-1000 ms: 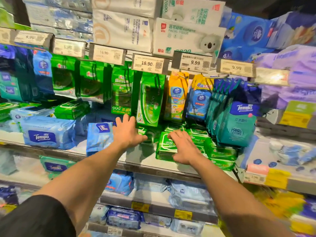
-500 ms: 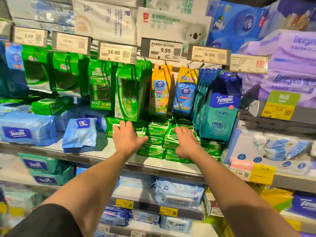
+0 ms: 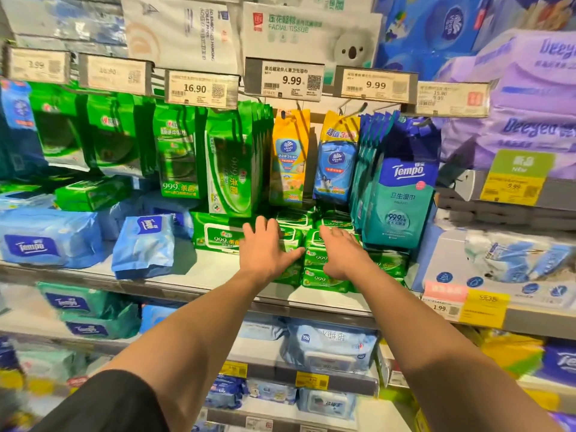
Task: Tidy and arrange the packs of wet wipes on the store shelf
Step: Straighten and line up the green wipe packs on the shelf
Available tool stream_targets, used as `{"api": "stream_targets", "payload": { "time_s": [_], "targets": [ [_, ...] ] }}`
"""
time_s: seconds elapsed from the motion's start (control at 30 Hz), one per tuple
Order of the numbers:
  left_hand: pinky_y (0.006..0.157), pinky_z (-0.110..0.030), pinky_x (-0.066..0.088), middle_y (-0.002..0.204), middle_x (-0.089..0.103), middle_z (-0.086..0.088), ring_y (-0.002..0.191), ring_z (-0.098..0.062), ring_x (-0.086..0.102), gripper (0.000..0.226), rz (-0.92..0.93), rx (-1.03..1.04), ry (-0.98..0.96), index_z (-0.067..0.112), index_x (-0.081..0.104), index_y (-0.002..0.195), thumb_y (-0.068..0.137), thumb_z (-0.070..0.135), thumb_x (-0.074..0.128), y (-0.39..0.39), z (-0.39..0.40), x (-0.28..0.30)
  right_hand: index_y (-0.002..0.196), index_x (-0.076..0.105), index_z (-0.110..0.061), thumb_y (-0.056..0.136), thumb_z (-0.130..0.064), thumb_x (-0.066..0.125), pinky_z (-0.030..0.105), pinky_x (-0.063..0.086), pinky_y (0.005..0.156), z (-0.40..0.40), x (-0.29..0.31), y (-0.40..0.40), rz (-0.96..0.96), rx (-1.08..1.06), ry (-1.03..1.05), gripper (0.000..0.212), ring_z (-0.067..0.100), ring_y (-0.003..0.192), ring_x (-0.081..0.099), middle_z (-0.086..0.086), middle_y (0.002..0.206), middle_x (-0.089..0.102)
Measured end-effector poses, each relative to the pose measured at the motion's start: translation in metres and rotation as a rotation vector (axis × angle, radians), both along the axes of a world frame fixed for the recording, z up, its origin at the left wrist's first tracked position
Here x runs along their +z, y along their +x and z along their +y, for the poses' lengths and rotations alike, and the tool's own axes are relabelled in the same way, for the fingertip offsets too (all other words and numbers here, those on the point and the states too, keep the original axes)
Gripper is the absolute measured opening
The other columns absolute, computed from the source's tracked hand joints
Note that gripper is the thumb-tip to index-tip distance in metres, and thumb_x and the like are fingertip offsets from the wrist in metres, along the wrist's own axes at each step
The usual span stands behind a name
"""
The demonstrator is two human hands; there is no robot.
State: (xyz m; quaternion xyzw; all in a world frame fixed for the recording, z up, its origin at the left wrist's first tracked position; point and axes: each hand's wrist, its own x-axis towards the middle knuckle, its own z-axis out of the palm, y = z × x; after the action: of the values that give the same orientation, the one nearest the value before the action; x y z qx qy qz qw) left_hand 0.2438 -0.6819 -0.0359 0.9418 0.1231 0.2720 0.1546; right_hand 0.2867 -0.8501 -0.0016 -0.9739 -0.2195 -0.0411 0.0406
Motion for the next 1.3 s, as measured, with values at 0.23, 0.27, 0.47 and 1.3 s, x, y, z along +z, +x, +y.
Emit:
{"api": "stream_targets", "payload": {
  "time_s": [0.23,0.27,0.47,1.3],
  "targets": [
    [0.084,-0.041,0.047,0.112,0.044,0.000,0.105,-0.024,0.039,0.068,0.032,-0.143,-0.007,0.021,0.050,0.102,0.069,0.079,0.058,-0.006,0.010,0.005,0.140,0.027,-0.017,0.077,-0.004,0.059,0.048,0.029,0.115,-0.001,-0.003,-0.005,0.001,-0.025,0.010,0.072,0.033,0.142,0.023,0.014,0.152,0.029],
    [0.086,-0.040,0.046,0.113,0.043,-0.001,0.106,-0.024,0.039,0.066,0.040,-0.175,-0.012,0.020,0.051,0.104,0.070,0.076,0.061,-0.006,0.013,0.005,0.141,0.026,-0.017,0.077,-0.003,0.058,0.048,0.027,0.115,-0.001,-0.004,-0.006,-0.005,-0.026,0.009,0.073,0.032,0.143,0.022,0.014,0.153,0.028],
    [0.097,-0.038,0.043,0.118,0.042,0.000,0.111,-0.021,0.041,0.068,0.056,-0.267,-0.084,0.018,0.052,0.114,0.068,0.059,0.078,-0.010,0.036,0.005,0.152,0.013,-0.017,0.082,-0.003,0.056,0.045,0.010,0.122,-0.007,-0.008,-0.008,-0.012,-0.012,-0.034,0.083,0.029,0.150,0.000,0.013,0.163,0.003],
    [0.103,-0.040,0.041,0.127,0.047,-0.004,0.117,-0.022,0.044,0.065,-0.033,-0.318,-0.197,0.013,0.049,0.130,0.076,0.036,0.079,-0.002,0.042,-0.015,0.152,0.018,-0.021,0.093,-0.037,0.055,0.043,0.006,0.121,0.011,-0.043,-0.002,-0.295,-0.006,0.000,0.071,0.020,0.148,0.010,0.000,0.160,0.016]
  ]
}}
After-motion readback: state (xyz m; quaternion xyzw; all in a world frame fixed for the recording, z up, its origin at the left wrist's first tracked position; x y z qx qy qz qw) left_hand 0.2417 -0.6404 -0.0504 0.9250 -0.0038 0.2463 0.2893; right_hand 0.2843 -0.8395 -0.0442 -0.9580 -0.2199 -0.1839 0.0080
